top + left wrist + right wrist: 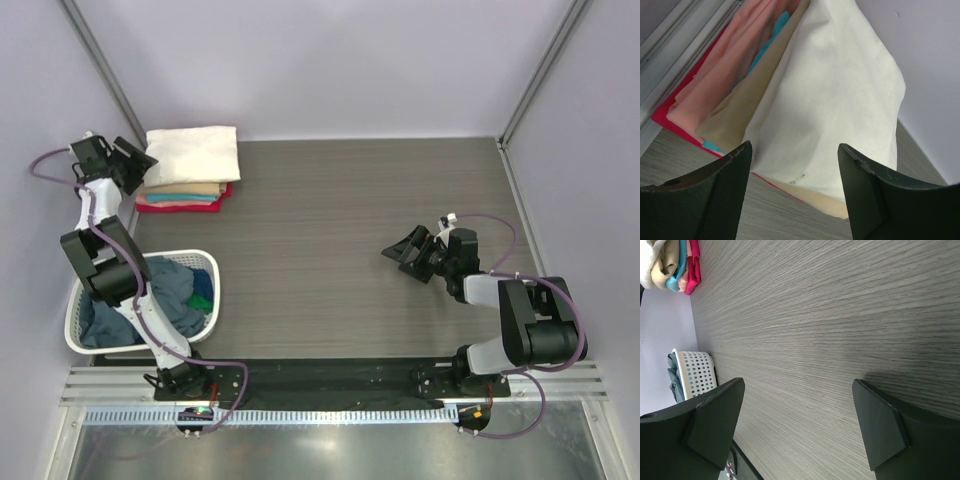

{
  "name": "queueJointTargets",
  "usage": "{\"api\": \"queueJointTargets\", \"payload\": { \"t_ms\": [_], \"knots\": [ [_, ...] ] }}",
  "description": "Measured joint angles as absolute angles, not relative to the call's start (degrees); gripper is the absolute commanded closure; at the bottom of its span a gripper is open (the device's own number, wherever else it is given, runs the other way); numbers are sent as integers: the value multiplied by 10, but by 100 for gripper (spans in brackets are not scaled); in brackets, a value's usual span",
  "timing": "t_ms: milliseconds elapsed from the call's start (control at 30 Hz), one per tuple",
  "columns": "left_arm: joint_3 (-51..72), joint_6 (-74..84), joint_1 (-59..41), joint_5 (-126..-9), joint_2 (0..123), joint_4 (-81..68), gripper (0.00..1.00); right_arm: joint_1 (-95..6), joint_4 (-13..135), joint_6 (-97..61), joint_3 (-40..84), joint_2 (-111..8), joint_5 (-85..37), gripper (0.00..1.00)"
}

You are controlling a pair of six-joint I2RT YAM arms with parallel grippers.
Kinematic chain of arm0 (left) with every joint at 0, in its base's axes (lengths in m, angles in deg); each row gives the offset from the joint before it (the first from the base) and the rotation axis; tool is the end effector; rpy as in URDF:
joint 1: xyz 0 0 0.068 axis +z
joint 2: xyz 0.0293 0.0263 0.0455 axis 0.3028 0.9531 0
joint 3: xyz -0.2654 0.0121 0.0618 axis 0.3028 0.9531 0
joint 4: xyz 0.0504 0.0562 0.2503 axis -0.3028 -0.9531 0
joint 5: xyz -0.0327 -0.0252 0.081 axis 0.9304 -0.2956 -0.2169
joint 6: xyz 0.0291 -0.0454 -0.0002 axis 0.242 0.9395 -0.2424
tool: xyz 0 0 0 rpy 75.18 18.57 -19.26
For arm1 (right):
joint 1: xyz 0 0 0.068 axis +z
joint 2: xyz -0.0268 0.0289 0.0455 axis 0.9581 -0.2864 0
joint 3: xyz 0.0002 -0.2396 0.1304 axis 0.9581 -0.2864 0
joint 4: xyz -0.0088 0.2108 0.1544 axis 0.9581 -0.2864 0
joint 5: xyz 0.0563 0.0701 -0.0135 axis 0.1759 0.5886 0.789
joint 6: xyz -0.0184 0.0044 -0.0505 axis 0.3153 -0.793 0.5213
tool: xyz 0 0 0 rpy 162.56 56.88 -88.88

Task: Fold and stack the t-shirts
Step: Neatly place the folded tshirt to the corner

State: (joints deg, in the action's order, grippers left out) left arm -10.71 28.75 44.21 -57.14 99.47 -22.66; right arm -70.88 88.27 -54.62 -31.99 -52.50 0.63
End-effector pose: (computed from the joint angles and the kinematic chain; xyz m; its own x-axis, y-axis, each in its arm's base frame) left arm 0.4194 0.1973 0.2707 -0.3005 -0.7586 -0.5781 -0.4415 0.6479 -0.6208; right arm 0.2416 0.0298 0.1329 -0.7383 0.5464 -0.3954 0.0337 0.6154 0.7875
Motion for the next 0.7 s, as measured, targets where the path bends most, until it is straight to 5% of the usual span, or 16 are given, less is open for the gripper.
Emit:
{"api": "queueJointTargets", "payload": {
  "t_ms": [533,700],
  "knots": [
    [-67,299,442,-576,1005,-204,41,-710,883,-546,-320,-525,8,4],
    [-49,312,442,-581,1005,-194,78,-710,883,-546,-320,-525,8,4]
  ]
}}
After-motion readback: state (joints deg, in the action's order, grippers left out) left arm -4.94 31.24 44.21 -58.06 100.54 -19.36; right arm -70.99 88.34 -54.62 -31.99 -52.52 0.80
